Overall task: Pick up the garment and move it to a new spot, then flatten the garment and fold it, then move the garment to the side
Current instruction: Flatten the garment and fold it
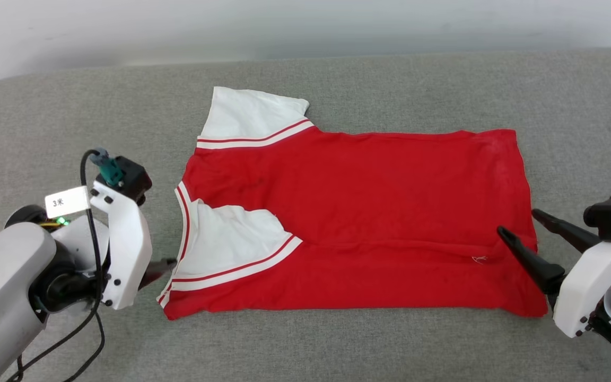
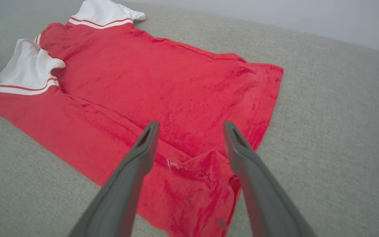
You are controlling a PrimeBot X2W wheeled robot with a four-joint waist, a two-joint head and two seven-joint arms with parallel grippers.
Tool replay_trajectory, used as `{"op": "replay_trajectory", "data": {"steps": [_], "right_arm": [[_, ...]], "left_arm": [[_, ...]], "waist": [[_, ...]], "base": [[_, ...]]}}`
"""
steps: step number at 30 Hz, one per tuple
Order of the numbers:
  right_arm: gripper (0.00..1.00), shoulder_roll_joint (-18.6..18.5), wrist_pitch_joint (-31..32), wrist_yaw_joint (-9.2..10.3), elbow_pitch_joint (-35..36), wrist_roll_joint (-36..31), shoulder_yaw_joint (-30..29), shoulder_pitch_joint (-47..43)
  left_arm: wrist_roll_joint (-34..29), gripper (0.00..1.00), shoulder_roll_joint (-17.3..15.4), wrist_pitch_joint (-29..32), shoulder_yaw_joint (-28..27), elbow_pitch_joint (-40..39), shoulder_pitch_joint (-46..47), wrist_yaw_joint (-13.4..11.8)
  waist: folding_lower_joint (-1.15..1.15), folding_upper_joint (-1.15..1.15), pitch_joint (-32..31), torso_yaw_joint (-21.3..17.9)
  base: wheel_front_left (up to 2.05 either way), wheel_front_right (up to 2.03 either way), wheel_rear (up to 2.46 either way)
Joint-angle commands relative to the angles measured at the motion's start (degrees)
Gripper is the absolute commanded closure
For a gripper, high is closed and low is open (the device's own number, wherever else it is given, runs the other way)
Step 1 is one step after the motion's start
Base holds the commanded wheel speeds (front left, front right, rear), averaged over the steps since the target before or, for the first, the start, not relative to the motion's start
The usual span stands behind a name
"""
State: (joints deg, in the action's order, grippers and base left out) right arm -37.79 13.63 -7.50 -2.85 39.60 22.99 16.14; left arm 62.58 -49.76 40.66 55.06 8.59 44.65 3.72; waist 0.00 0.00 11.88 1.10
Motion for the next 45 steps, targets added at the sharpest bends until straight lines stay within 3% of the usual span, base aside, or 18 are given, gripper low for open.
{"op": "replay_trajectory", "data": {"steps": [1,16,17,18,19,20,27,35,39,45], "right_arm": [[0.00,0.7,0.3,0.02,0.1,-0.1,0.2,-0.2],[0.00,1.9,0.0,0.02,-2.4,1.5,2.0,3.4],[0.00,1.6,-0.2,0.03,-2.5,1.6,1.4,4.0],[0.00,1.3,-0.3,0.03,-2.6,1.6,1.1,4.6],[0.00,0.8,0.0,0.02,-2.5,1.6,1.0,5.2],[0.00,0.3,0.4,0.02,-2.4,1.7,1.0,5.8],[0.00,-4.3,8.7,0.02,-1.1,1.4,1.4,12.0],[0.00,-8.9,33.7,0.02,-1.6,5.8,7.5,14.7],[0.00,-7.5,39.9,0.02,-4.9,6.6,7.9,13.5],[0.00,-2.8,41.0,0.02,-9.5,6.0,8.3,11.5]], "left_arm": [[1.1,0.00,0.1,2.0,0.6,0.7,-0.4,0.0],[1.9,0.00,4.6,6.4,6.0,8.2,-4.7,0.8],[2.0,0.05,4.9,6.4,6.2,8.5,-4.8,0.9],[1.9,0.58,5.0,6.2,6.4,8.7,-4.9,1.0],[1.7,0.98,5.2,5.9,6.5,9.0,-4.9,1.3],[2.0,1.00,5.3,5.7,6.5,9.3,-5.0,1.3],[2.0,1.00,4.2,3.5,5.6,8.2,-4.5,2.4],[1.2,1.00,2.6,1.7,5.6,5.1,-4.6,2.8],[0.6,1.00,2.8,1.3,5.6,3.7,-3.9,2.6],[-0.4,1.00,2.9,1.0,5.5,2.0,-3.0,2.3]], "waist": [[0.00,0.00,0.5,-0.4],[0.00,0.00,2.8,-2.4],[0.00,0.00,2.8,-2.4],[0.00,0.00,2.7,-2.5],[0.00,0.00,2.6,-2.5],[0.00,0.00,2.4,-2.6],[0.00,0.00,0.5,-2.7],[0.00,0.00,-0.2,-2.0],[0.00,0.00,0.6,-1.2],[0.00,0.00,2.4,-0.4]], "base": [[0.00,0.00,0.00],[0.00,0.00,0.00],[0.00,0.00,0.00],[0.00,0.00,0.00],[0.00,0.00,0.00],[0.00,0.00,0.00],[0.00,0.00,0.00],[0.00,0.00,0.00],[0.00,0.00,0.00],[0.00,0.00,0.00]]}}
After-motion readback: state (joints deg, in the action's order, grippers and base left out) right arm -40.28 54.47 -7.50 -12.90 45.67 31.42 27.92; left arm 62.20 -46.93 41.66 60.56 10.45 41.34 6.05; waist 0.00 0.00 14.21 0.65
